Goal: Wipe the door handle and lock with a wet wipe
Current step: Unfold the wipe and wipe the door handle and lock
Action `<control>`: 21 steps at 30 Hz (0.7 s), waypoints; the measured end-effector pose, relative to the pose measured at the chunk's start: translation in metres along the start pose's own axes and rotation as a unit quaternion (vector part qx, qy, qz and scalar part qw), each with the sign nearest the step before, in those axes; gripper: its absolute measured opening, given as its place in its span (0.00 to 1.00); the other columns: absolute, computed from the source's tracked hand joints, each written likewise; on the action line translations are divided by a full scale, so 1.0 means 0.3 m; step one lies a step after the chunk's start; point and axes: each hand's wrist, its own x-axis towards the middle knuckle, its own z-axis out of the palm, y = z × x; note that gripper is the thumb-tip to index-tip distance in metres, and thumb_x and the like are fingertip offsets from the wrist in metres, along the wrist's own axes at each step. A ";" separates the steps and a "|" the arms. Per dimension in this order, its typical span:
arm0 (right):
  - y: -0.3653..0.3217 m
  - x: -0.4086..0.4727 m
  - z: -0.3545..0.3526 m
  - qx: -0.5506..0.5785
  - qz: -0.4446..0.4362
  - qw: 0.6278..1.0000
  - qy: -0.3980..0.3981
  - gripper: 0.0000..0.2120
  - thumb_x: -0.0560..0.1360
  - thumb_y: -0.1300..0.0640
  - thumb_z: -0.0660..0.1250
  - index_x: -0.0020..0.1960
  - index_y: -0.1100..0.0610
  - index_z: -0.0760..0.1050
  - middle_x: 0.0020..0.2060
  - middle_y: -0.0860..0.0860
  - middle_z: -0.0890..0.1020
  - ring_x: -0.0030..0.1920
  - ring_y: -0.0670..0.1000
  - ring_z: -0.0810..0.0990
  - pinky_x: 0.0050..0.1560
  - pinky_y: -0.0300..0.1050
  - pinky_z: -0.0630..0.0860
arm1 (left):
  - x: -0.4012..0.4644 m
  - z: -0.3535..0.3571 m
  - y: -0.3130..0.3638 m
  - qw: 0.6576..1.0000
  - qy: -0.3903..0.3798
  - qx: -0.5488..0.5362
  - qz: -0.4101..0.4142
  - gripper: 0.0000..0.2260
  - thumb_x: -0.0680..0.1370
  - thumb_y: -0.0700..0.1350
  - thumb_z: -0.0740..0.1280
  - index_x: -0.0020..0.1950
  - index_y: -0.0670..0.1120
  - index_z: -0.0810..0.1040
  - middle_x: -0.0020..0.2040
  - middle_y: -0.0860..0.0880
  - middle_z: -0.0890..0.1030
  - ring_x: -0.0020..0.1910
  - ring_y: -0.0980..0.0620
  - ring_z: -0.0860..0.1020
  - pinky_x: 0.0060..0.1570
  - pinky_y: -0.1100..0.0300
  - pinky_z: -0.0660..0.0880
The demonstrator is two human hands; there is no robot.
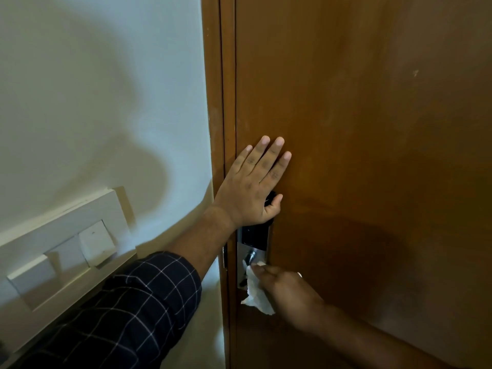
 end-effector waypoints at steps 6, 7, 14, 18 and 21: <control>-0.074 0.057 0.002 -0.074 -0.028 0.997 0.007 0.36 0.78 0.67 0.59 0.77 0.62 0.40 0.78 0.62 0.42 0.77 0.61 0.45 0.70 0.60 0.63 | -0.001 0.002 -0.002 1.000 -0.002 0.003 -0.002 0.34 0.77 0.57 0.61 0.79 0.44 0.58 0.80 0.39 0.60 0.80 0.39 0.55 0.77 0.41 0.57; -0.080 0.067 0.001 -0.083 -0.034 0.996 0.011 0.34 0.79 0.68 0.57 0.77 0.63 0.40 0.77 0.63 0.42 0.77 0.62 0.45 0.69 0.59 0.64 | -0.002 0.002 -0.001 1.000 -0.001 0.003 -0.001 0.34 0.77 0.56 0.61 0.79 0.44 0.58 0.79 0.39 0.61 0.80 0.39 0.55 0.77 0.41 0.57; -0.037 0.046 0.014 -0.002 0.043 0.999 0.011 0.37 0.75 0.68 0.64 0.78 0.56 0.49 0.72 0.60 0.67 0.64 0.59 0.75 0.60 0.52 0.76 | 0.000 -0.002 0.001 1.000 -0.019 0.015 -0.003 0.34 0.77 0.57 0.60 0.79 0.44 0.57 0.80 0.39 0.60 0.80 0.40 0.54 0.77 0.41 0.57; -0.007 0.032 0.000 0.030 0.010 0.999 0.008 0.34 0.76 0.61 0.67 0.77 0.55 0.54 0.65 0.56 0.76 0.60 0.54 0.77 0.58 0.48 0.76 | 0.000 -0.008 0.005 0.999 -0.026 0.019 -0.003 0.34 0.78 0.58 0.59 0.80 0.44 0.56 0.80 0.39 0.59 0.80 0.39 0.55 0.77 0.41 0.57; -0.021 0.009 0.020 0.020 -0.006 0.997 0.071 0.33 0.77 0.64 0.65 0.77 0.55 0.54 0.72 0.58 0.69 0.69 0.56 0.70 0.68 0.47 0.68 | -0.001 -0.005 0.006 0.999 -0.028 0.023 -0.006 0.34 0.78 0.58 0.59 0.80 0.44 0.56 0.80 0.39 0.59 0.80 0.39 0.55 0.77 0.41 0.57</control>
